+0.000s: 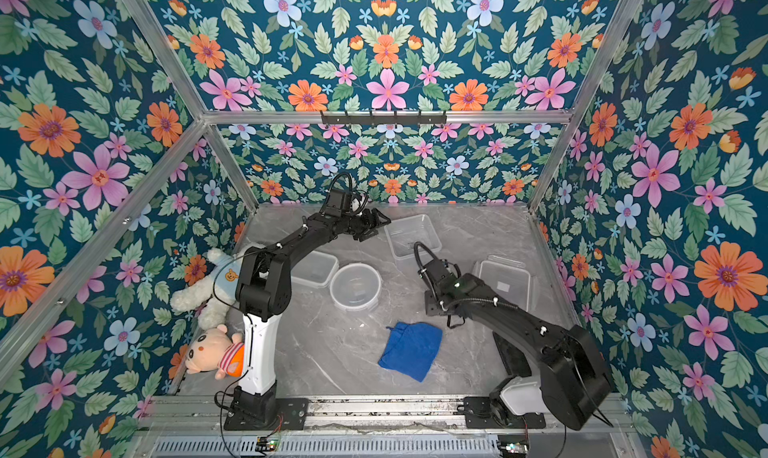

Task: Wipe the insides of the lunch boxes
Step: Move the lid to the center of the board, then pick up the cleaning item at the center of the board.

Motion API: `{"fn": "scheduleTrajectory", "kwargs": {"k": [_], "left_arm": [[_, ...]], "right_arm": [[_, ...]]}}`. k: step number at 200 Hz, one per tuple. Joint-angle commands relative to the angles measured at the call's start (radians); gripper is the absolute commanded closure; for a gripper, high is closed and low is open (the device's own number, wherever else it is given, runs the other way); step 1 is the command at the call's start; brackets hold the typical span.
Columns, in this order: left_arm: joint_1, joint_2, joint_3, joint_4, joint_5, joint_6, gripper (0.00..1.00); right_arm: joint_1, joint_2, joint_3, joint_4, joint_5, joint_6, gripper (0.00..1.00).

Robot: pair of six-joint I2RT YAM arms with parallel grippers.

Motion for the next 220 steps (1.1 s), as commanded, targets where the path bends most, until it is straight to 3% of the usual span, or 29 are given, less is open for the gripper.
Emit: {"fn": "scheduleTrajectory", "kwargs": {"k": [1, 44, 65, 116, 144, 153, 161, 179, 220], "left_arm": [[0.007, -0.018, 0.002, -0.017, -0.012, 0.014, 0.22], [0.012, -0.043, -0.035, -0.027, -0.032, 0.022, 0.22], [0.013, -0.056, -0.067, -0.026, -0.041, 0.023, 0.22], [0.02, -0.07, -0.106, -0.023, -0.052, 0.028, 0.21], [0.019, -0.058, -0.105, -0.009, -0.045, 0.02, 0.21], [0.02, -0.055, -0.102, -0.009, -0.042, 0.019, 0.21], [0.021, -0.051, -0.098, -0.008, -0.041, 0.018, 0.21], [0.025, -0.043, -0.083, -0.015, -0.038, 0.02, 0.21], [0.037, 0.002, 0.008, -0.062, -0.048, 0.037, 0.21]], "right_arm": [[0.106, -0.014, -0.054, 0.068, -0.113, 0.108, 0.35], [0.295, 0.138, -0.027, 0.114, -0.04, 0.123, 0.33], [0.302, 0.219, -0.009, 0.143, -0.068, 0.128, 0.31], [0.301, 0.348, 0.028, -0.037, -0.002, 0.233, 0.26], [0.302, 0.402, 0.033, -0.049, 0.0, 0.235, 0.26], [0.301, 0.421, 0.042, -0.043, -0.001, 0.219, 0.31], [0.302, 0.433, 0.044, -0.028, -0.004, 0.205, 0.41], [0.299, 0.451, 0.052, -0.017, 0.038, 0.202, 1.0], [0.17, 0.397, 0.076, -0.035, 0.065, 0.13, 1.0]]}}
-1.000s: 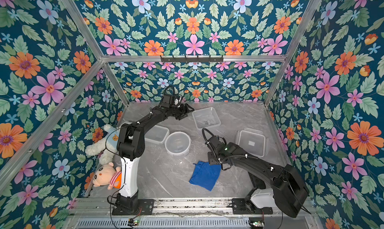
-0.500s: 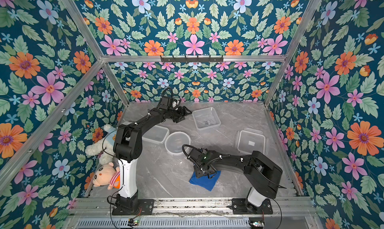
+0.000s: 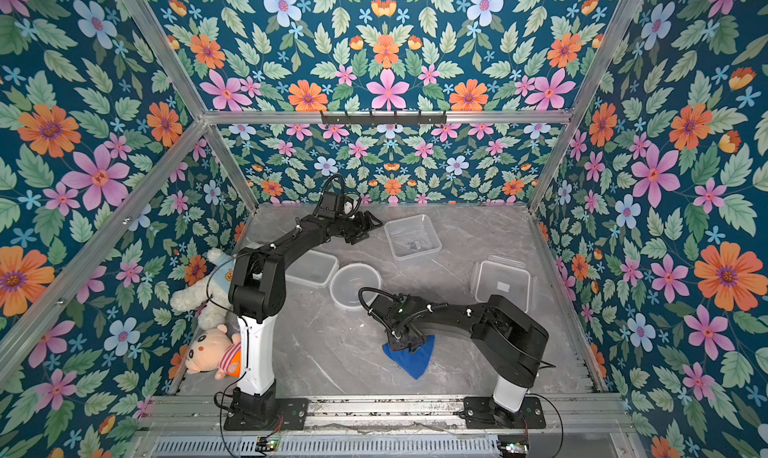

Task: Wipe the insides of the lunch boxes
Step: Pick up the cleaning item at the center of the board, then wipe the dirt inside the lunch box.

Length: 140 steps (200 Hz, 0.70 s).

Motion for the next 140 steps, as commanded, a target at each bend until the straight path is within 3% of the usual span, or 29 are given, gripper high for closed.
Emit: {"fn": "scheduleTrajectory", "kwargs": {"k": [1, 30, 60, 80, 112, 140], "left_arm": [[0.004, 0.024, 0.056, -0.038, -0.006, 0.015, 0.21], [-0.002, 0.073, 0.144, -0.086, -0.029, 0.032, 0.21], [-0.029, 0.132, 0.246, -0.176, -0.075, 0.075, 0.28], [-0.049, 0.166, 0.3, -0.23, -0.103, 0.1, 0.29], [-0.066, 0.192, 0.318, -0.285, -0.17, 0.12, 0.32], [-0.084, 0.234, 0.351, -0.293, -0.162, 0.115, 0.37]], "right_arm": [[-0.089, -0.018, -0.014, -0.081, 0.066, -0.052, 1.0], [-0.279, -0.171, 0.061, -0.074, 0.041, -0.169, 1.0], [-0.481, -0.178, 0.26, -0.053, -0.087, -0.254, 1.0], [-0.52, -0.099, 0.457, -0.064, -0.114, -0.32, 1.0], [-0.52, 0.161, 0.797, -0.117, -0.106, -0.409, 1.0], [-0.527, 0.414, 1.09, -0.21, -0.099, -0.454, 1.0]]}}
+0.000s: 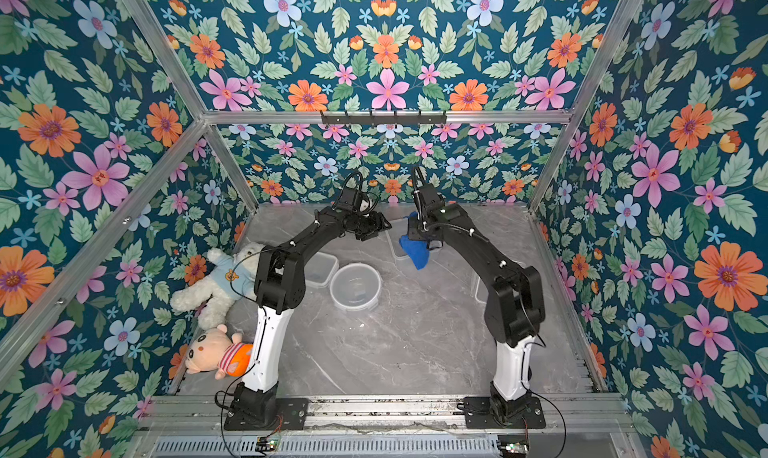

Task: Wipe the insides of the lunch boxes
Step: Wipe the dirt inside the lunch box.

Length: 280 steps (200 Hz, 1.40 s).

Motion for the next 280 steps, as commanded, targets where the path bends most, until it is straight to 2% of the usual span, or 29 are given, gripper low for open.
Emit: {"fn": "scheduleTrajectory", "kwargs": {"k": [1, 36, 83, 108, 145, 163, 204, 231, 255, 280], "left_arm": [[-0.012, 0.023, 0.028, -0.034, -0.02, 0.018, 0.37], [-0.03, 0.065, 0.069, -0.023, -0.004, 0.004, 0.41], [-0.043, 0.096, 0.086, -0.005, 0.021, -0.013, 0.56], [-0.048, 0.099, 0.09, 0.006, 0.032, -0.019, 0.59], [-0.056, 0.099, 0.094, 0.02, 0.037, -0.033, 0.65], [-0.059, 0.101, 0.097, 0.025, 0.038, -0.039, 0.68], [-0.06, 0.086, 0.096, 0.002, -0.006, -0.033, 0.7], [-0.061, 0.065, 0.08, -0.013, -0.041, -0.02, 0.77], [-0.068, 0.052, 0.078, -0.03, -0.065, -0.004, 0.8], [-0.08, 0.041, 0.077, -0.057, -0.083, 0.023, 0.83]], "right_arm": [[-0.007, 0.161, 0.191, -0.113, 0.006, -0.075, 1.0], [-0.041, 0.389, 0.427, -0.176, -0.022, -0.065, 1.0], [-0.046, 0.549, 0.541, -0.144, -0.054, -0.05, 1.0], [-0.044, 0.612, 0.601, -0.138, -0.114, -0.03, 1.0], [-0.021, 0.621, 0.56, -0.086, -0.236, -0.033, 1.0], [0.011, 0.59, 0.499, -0.071, -0.246, -0.07, 1.0], [0.018, 0.431, 0.251, -0.084, -0.182, -0.036, 1.0], [0.013, 0.3, 0.062, -0.112, -0.036, -0.033, 1.0], [0.006, 0.247, 0.005, -0.18, 0.12, -0.032, 1.0], [-0.015, 0.246, 0.012, -0.22, 0.259, -0.026, 1.0]]}}
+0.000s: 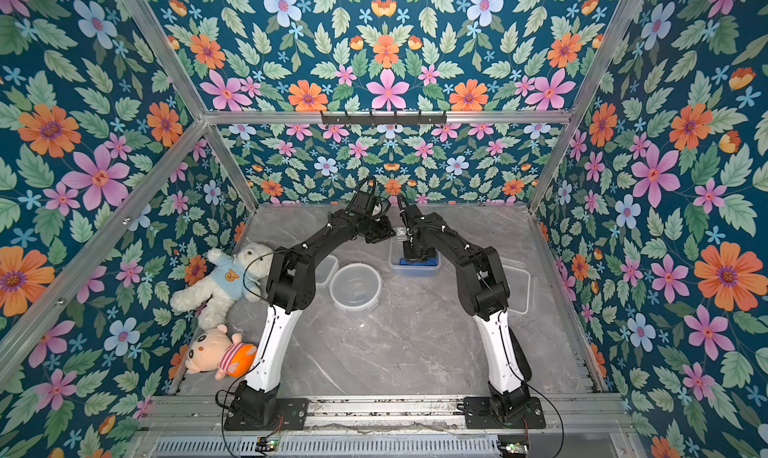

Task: Wipe the insides of the lunch boxes
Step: Wipe the dirt inside the lunch box.

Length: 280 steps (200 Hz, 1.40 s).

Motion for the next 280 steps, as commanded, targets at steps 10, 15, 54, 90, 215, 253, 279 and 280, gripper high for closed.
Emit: {"fn": "scheduleTrajectory", "kwargs": {"k": [10, 15, 54, 90, 215, 253, 279, 280], "left_arm": [[-0.016, -0.02, -0.003, -0.049, -0.04, 0.048, 0.84], [-0.018, -0.022, -0.004, -0.053, -0.04, 0.054, 0.84], [-0.029, -0.031, -0.025, -0.073, -0.054, 0.082, 0.86], [-0.029, -0.019, -0.024, -0.071, -0.049, 0.081, 0.86], [-0.029, -0.012, -0.014, -0.036, -0.031, 0.042, 0.87], [-0.029, -0.049, -0.053, -0.032, -0.048, 0.05, 0.87], [-0.029, -0.075, -0.076, -0.032, -0.055, 0.056, 0.87], [-0.029, -0.076, -0.077, -0.032, -0.055, 0.056, 0.86]], "right_arm": [[-0.03, 0.012, 0.034, -0.091, 0.204, 0.016, 1.0], [-0.038, 0.025, 0.053, -0.096, 0.203, 0.02, 1.0], [-0.062, 0.18, 0.325, -0.156, 0.2, 0.019, 1.0], [-0.062, 0.324, 0.548, -0.101, -0.022, -0.016, 1.0], [-0.006, 0.028, 0.029, -0.001, -0.285, 0.031, 1.0], [-0.024, -0.05, -0.106, -0.082, -0.066, 0.027, 1.0], [-0.051, -0.057, -0.108, -0.1, 0.076, 0.039, 1.0], [-0.053, -0.056, -0.107, -0.101, 0.079, 0.04, 1.0]]}}
